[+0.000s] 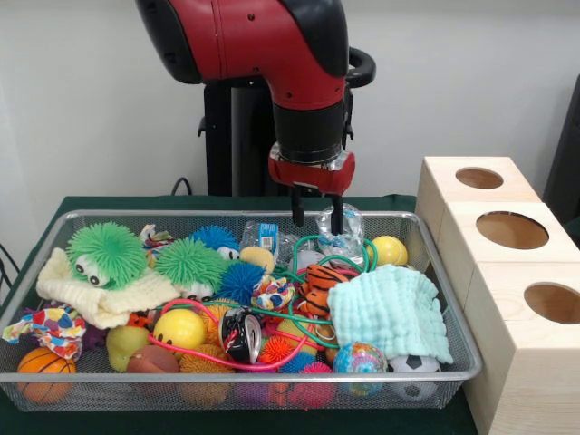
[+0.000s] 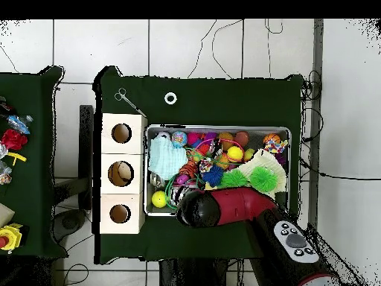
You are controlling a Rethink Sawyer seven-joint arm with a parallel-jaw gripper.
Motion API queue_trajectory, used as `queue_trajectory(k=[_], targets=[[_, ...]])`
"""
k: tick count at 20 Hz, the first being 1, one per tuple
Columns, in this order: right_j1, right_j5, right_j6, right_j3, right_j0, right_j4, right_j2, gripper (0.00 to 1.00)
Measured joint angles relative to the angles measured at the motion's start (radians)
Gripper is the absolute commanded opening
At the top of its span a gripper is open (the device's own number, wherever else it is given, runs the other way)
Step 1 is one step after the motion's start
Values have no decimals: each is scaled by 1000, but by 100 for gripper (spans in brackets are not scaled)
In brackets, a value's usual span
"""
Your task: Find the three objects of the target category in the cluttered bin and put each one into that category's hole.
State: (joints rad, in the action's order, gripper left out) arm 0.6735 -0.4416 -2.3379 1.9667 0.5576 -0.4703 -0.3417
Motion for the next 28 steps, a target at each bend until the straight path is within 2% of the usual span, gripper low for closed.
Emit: queue_trajectory(k=[8,14,28], targets=[[-17,111,0,23,5,6,-5,100],[-34,173,0,48,5,37,-7,100],[-49,183,0,62,23,114,-29,100]])
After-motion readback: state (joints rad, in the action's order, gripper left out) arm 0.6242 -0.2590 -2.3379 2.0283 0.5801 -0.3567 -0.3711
